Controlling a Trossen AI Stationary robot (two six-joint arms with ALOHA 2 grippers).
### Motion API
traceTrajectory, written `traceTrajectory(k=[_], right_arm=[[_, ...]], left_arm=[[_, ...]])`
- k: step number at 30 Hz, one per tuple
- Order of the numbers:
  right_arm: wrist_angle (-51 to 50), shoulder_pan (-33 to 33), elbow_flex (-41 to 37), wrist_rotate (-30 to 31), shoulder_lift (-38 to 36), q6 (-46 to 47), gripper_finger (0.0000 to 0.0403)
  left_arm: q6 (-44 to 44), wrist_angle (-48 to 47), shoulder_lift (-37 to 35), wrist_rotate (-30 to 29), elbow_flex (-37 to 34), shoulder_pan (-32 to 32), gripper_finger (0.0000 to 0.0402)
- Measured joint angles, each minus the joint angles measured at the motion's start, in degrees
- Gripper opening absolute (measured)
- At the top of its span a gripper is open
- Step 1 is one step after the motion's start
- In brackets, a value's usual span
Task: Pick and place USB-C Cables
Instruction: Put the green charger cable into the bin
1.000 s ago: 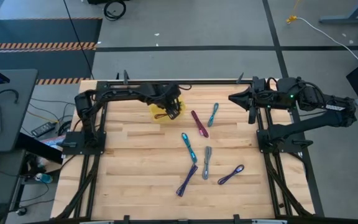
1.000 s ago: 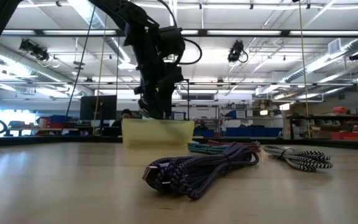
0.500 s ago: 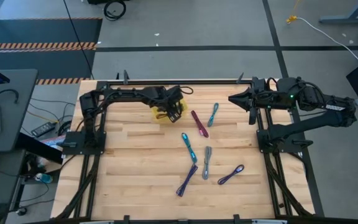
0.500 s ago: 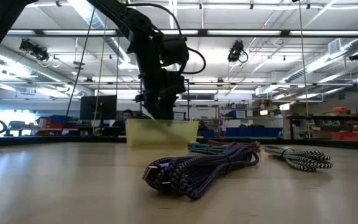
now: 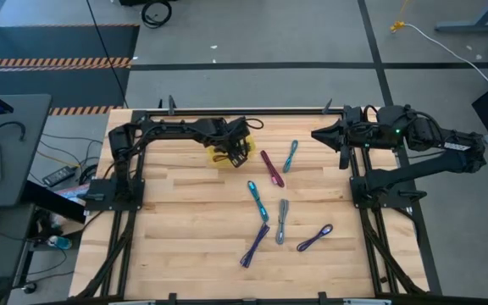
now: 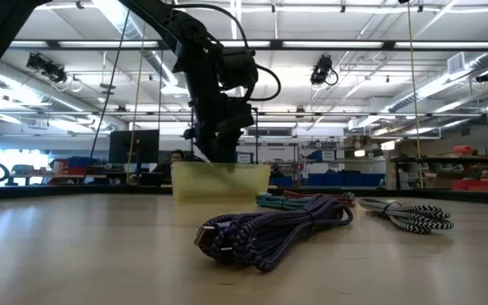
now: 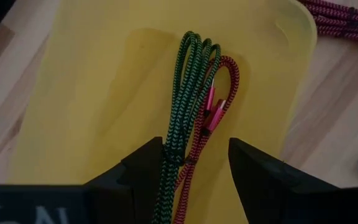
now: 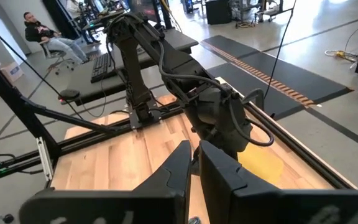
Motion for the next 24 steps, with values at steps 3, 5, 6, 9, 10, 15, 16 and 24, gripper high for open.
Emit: traceTrajectory(k=[3, 5, 6, 9, 10, 15, 16, 24], right_arm=[[0.0, 0.0, 0.0, 0.0, 0.0, 0.7, 0.0039], [0.0, 0.0, 0.0, 0.0, 0.0, 0.7, 0.0039], [0.1, 0.0, 0.0, 0.0, 0.0, 0.7, 0.0039], [0.8, 0.0, 0.0, 0.0, 0.0, 0.7, 0.0039], [0.9, 0.0, 0.0, 0.0, 0.0, 0.7, 0.0039], [0.9, 0.0, 0.0, 0.0, 0.0, 0.6, 0.0039], [0.9, 0.0, 0.0, 0.0, 0.0, 0.6, 0.0039], [0.9, 0.0, 0.0, 0.0, 0.0, 0.2, 0.0039]], left_arm=[[-0.2, 0.2, 0.0, 3.2, 0.0, 0.4, 0.019], [0.1, 0.9, 0.0, 4.2, 0.0, 0.5, 0.019], [0.1, 1.0, 0.0, 3.5, 0.0, 0.5, 0.0191], [1.7, 1.4, 0.0, 0.6, 0.0, 0.2, 0.0203], [1.8, 1.5, 0.0, -0.4, 0.0, 0.0, 0.0211], [2.1, 1.3, 0.0, -3.3, 0.0, -0.3, 0.0258], [2.1, 1.4, 0.0, -3.3, 0.0, -0.3, 0.0267], [1.9, 1.4, 0.0, -2.5, 0.0, -1.5, 0.029]])
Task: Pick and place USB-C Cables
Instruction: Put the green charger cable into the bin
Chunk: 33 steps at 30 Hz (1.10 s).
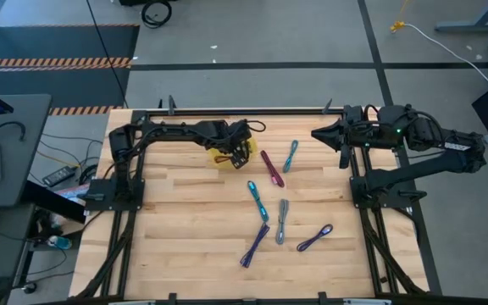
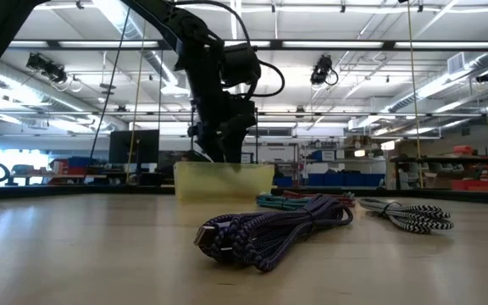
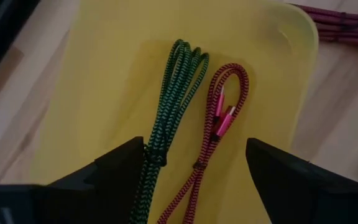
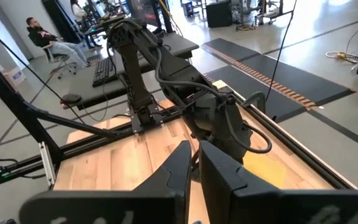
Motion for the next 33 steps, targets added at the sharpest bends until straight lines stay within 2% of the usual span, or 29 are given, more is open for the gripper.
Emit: traceTrajectory(k=[4, 10, 16, 20, 23, 29, 33], right_arm=[[0.0, 0.0, 0.0, 0.0, 0.0, 0.0, 0.0039], [0.0, 0.0, 0.0, 0.0, 0.0, -0.1, 0.0039], [0.0, 0.0, 0.0, 0.0, 0.0, -0.1, 0.0039], [0.0, 0.0, 0.0, 0.0, 0.0, -0.1, 0.0039], [0.0, 0.0, 0.0, 0.0, 0.0, -0.1, 0.0039], [0.0, 0.0, 0.0, 0.0, 0.0, -0.1, 0.0039], [0.0, 0.0, 0.0, 0.0, 0.0, -0.4, 0.0039]], left_arm=[[0.7, -0.3, 0.0, 2.2, 0.0, -0.7, 0.0289], [9.1, -4.2, 0.0, 4.2, 1.2, -1.9, 0.0289], [18.5, -13.4, 0.0, 3.6, 6.8, -2.4, 0.0289], [20.1, -18.5, 0.0, 3.0, 11.7, -2.4, 0.0289], [17.1, -19.5, -0.1, 3.0, 15.0, -2.4, 0.0289], [2.9, -18.5, -0.1, 3.4, 17.6, -0.8, 0.0288], [-1.8, -18.5, -0.1, 8.1, 17.6, 0.4, 0.0288]])
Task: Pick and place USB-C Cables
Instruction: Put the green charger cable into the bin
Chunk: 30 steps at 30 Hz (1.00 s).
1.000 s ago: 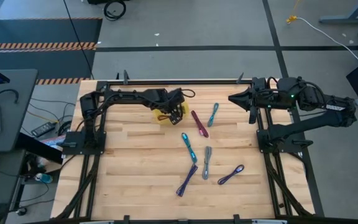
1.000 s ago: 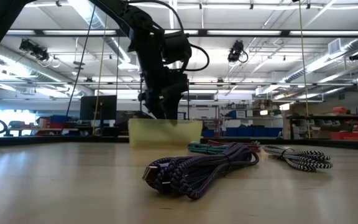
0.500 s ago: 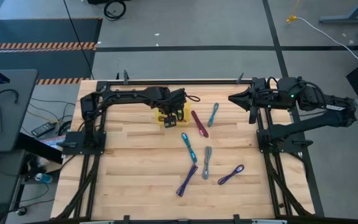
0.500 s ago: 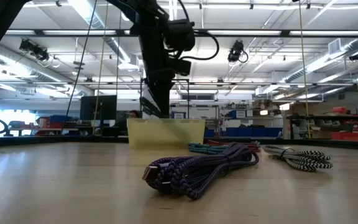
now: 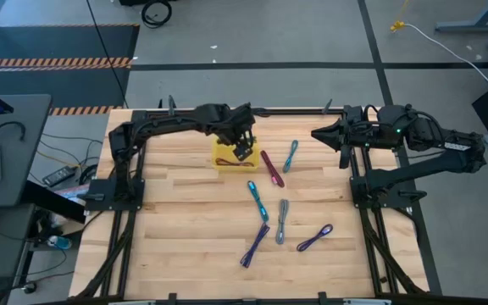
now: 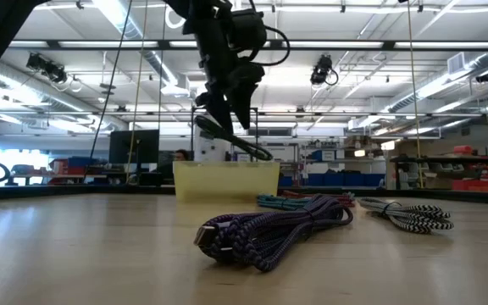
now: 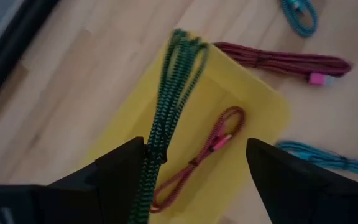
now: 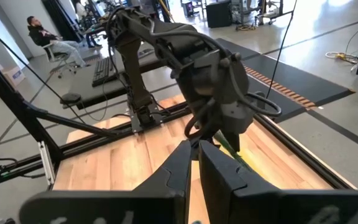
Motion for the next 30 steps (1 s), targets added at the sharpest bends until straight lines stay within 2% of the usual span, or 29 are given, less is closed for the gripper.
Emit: traceTrajectory(k=[14, 18, 26, 30], right_arm=[[-0.1, 0.0, 0.0, 0.0, 0.0, -1.3, 0.0039], [-0.1, 0.0, 0.0, -1.1, 0.0, -1.3, 0.0039], [-0.1, 0.0, 0.0, -1.5, 0.0, -1.3, 0.0039], [-0.1, 0.0, 0.0, -1.5, 0.0, -1.3, 0.0039]], left_arm=[[-7.5, 1.8, 0.0, 0.9, -0.1, -0.1, 0.0288], [-3.9, 0.6, 0.0, -0.2, -0.1, -0.5, 0.0288], [-3.6, 1.1, 0.1, 3.7, -0.1, -0.4, 0.0288], [-3.2, 1.1, 0.1, 3.8, -0.1, -0.5, 0.0288]])
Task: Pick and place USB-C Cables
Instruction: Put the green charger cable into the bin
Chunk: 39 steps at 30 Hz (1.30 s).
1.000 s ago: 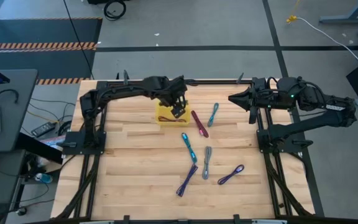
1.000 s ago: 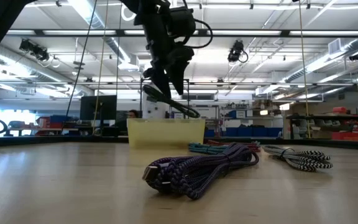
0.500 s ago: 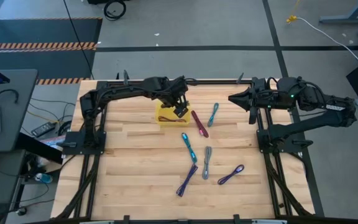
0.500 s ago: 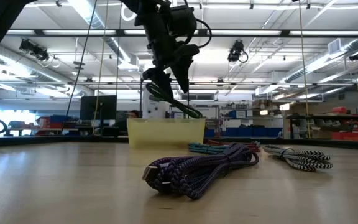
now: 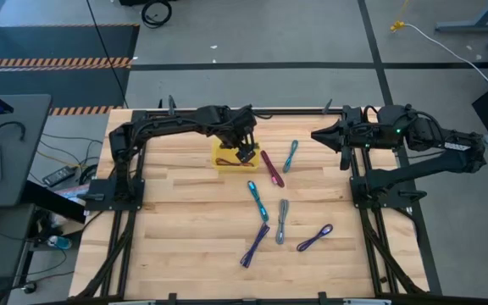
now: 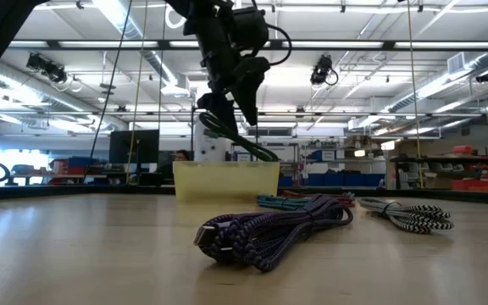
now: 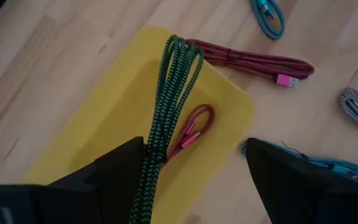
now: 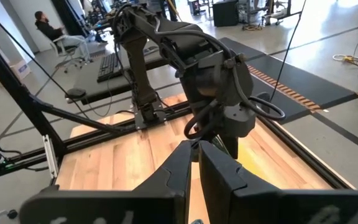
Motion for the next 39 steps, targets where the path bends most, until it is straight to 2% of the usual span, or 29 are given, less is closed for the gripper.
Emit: traceTrajectory(k=[6, 11, 15, 23, 25, 33, 36, 39], right_arm=[[0.0, 0.0, 0.0, 0.0, 0.0, 0.0, 0.0039], [0.0, 0.0, 0.0, 0.0, 0.0, -0.3, 0.0039], [0.0, 0.0, 0.0, 0.0, 0.0, -1.5, 0.0039], [0.0, 0.0, 0.0, -1.0, 0.0, -2.0, 0.0039], [0.0, 0.0, 0.0, -1.1, 0.0, -2.0, 0.0039], [0.0, 0.0, 0.0, -1.1, 0.0, -2.0, 0.0039], [0.1, 0.0, 0.0, -1.1, 0.0, -1.9, 0.0039], [0.1, 0.0, 0.0, -1.1, 0.0, -1.6, 0.0039]], left_arm=[[4.4, -0.1, 0.0, -0.1, 0.0, -0.2, 0.0288], [3.3, -0.4, 0.0, 0.1, 0.0, -0.3, 0.0288], [8.4, -0.5, 0.0, -0.2, 0.0, -0.5, 0.0288], [8.6, -4.9, 0.0, -6.5, 0.0, -0.6, 0.0289], [8.5, -6.1, 0.0, -6.7, 0.0, -0.5, 0.0289], [-4.7, -8.5, 0.0, -5.3, 0.0, -0.5, 0.0289], [-9.7, -3.1, 0.0, -5.4, 0.0, -0.5, 0.0289], [-11.0, 4.5, 0.0, -5.4, 0.0, -0.5, 0.0289]])
